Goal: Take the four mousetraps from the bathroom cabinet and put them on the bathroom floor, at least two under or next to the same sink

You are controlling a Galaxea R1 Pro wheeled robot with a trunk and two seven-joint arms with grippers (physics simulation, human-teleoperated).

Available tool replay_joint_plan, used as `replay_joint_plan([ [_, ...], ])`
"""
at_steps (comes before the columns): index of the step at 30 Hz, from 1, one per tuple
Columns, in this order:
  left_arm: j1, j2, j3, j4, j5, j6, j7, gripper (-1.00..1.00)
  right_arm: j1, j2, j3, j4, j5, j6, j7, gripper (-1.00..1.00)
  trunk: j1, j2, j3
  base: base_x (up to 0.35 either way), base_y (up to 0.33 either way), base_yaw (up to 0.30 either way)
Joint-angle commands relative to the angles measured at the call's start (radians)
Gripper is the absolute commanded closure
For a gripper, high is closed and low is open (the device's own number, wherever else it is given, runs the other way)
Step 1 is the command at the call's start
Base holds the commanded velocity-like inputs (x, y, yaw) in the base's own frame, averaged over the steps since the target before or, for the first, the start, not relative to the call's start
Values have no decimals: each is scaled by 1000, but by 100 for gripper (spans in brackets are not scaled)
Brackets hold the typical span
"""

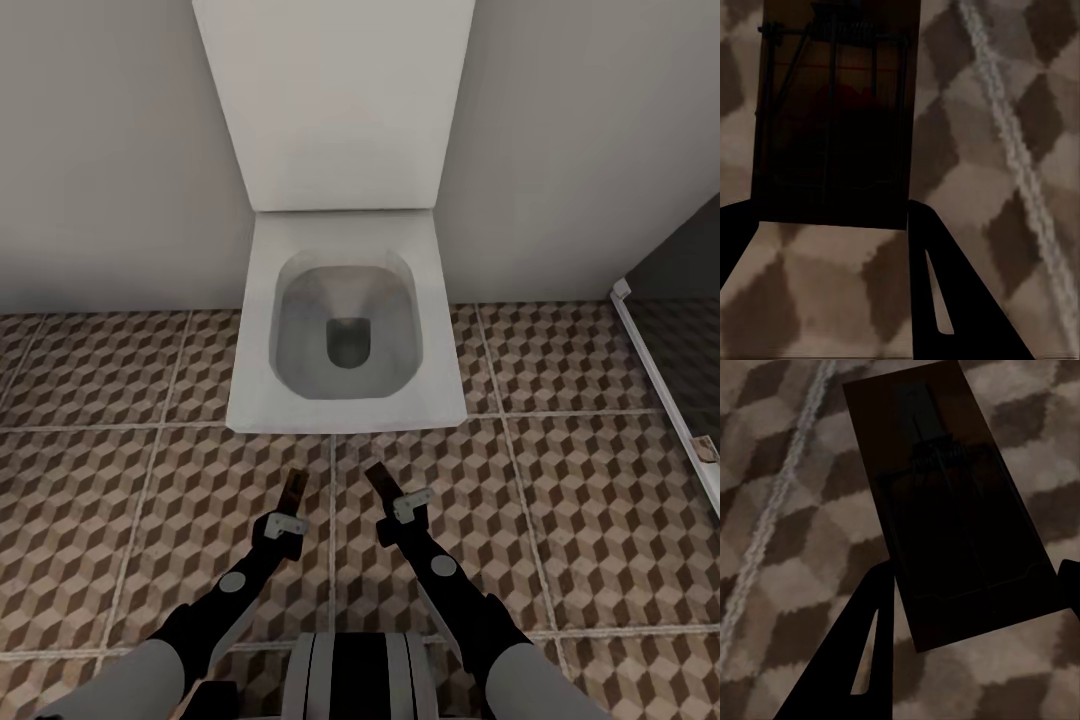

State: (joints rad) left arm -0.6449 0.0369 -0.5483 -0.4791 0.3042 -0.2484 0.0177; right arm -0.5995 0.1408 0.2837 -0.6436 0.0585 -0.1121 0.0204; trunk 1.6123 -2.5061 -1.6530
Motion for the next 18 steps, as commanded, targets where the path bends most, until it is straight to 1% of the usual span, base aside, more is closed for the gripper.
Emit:
replay_joint_plan([
  [1,-1,1,-8,3,7,-3,5,100,0,0,-1,1,4,-3,3,100,0,0,0,0,0,0],
  [9,-1,0,-8,26,8,-4,5,100,0,0,-1,1,4,-3,2,100,0,0,0,0,0,0],
  [18,-1,0,-8,30,8,-5,5,100,0,0,-3,23,4,-3,0,100,0,0,0,0,0,0],
])
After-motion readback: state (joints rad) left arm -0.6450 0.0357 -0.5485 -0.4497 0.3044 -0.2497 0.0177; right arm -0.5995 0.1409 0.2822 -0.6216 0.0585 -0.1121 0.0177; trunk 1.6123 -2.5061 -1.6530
